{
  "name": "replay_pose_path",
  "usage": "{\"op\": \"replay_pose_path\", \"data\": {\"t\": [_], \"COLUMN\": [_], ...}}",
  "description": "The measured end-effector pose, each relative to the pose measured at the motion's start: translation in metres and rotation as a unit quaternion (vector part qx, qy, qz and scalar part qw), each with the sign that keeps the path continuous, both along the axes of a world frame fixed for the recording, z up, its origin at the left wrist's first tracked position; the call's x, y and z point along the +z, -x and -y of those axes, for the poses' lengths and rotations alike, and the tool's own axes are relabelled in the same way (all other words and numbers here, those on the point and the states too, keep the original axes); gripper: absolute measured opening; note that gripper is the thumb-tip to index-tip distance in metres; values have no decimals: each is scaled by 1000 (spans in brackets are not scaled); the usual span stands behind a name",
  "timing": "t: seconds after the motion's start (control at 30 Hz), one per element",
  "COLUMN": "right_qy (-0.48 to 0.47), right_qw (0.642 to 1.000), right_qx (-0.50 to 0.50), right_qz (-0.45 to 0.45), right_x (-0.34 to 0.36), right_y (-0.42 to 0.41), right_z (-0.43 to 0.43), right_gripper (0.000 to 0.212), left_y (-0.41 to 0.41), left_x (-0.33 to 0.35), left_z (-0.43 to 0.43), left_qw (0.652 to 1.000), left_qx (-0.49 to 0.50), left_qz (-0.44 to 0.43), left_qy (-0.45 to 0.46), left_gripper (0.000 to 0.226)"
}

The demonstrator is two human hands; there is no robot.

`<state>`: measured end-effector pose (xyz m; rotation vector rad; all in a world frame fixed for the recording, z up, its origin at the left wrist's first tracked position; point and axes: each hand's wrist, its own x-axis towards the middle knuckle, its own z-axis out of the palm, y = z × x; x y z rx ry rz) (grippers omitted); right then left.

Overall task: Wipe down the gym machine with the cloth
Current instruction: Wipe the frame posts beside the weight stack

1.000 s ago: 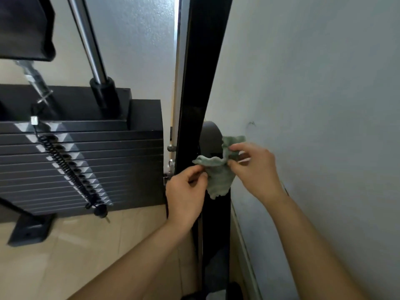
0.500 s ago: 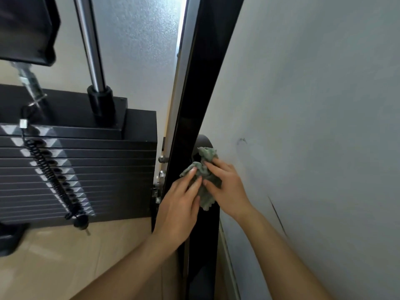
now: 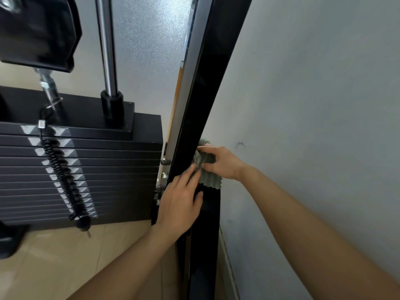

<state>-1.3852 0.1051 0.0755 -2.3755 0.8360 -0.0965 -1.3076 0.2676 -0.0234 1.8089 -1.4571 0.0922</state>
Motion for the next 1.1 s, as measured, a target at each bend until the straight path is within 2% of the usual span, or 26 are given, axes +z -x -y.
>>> {"op": "replay_pose_path", "data": {"t": [0.1,0.2,0.3,0.4,0.63,0.8,0.87,1.0,1.1], "right_qy": [40,104,132,144,67,41,-23,-141,-170], "right_qw": [998,989,982,978,981,973,964,941,928], "right_qx": [-11,-44,-61,-71,-103,-171,-207,-228,-260], "right_qz": [53,100,122,134,153,148,165,208,205], "right_x": [-20,-38,-50,-55,-53,-56,-57,-64,-72], "right_y": [18,36,47,54,76,79,81,86,96], "right_z": [-16,-35,-57,-75,-93,-98,-100,-106,-109], "right_gripper": [53,52,52,53,60,57,58,62,46], "left_y": [-3,-2,3,8,6,3,3,4,4], "left_x": [4,-2,-3,-2,2,2,-1,-9,-17], "left_z": [-6,-11,-14,-15,-7,4,6,-2,-17], "left_qw": [999,988,943,892,854,842,833,792,744], "left_qx": [-19,-30,5,43,90,111,99,62,42], "left_qz": [-46,-147,-332,-449,-510,-522,-537,-600,-653], "left_qy": [1,24,18,-1,-55,-84,-87,-94,-133], "left_gripper": [45,24,9,13,35,37,37,29,27]}}
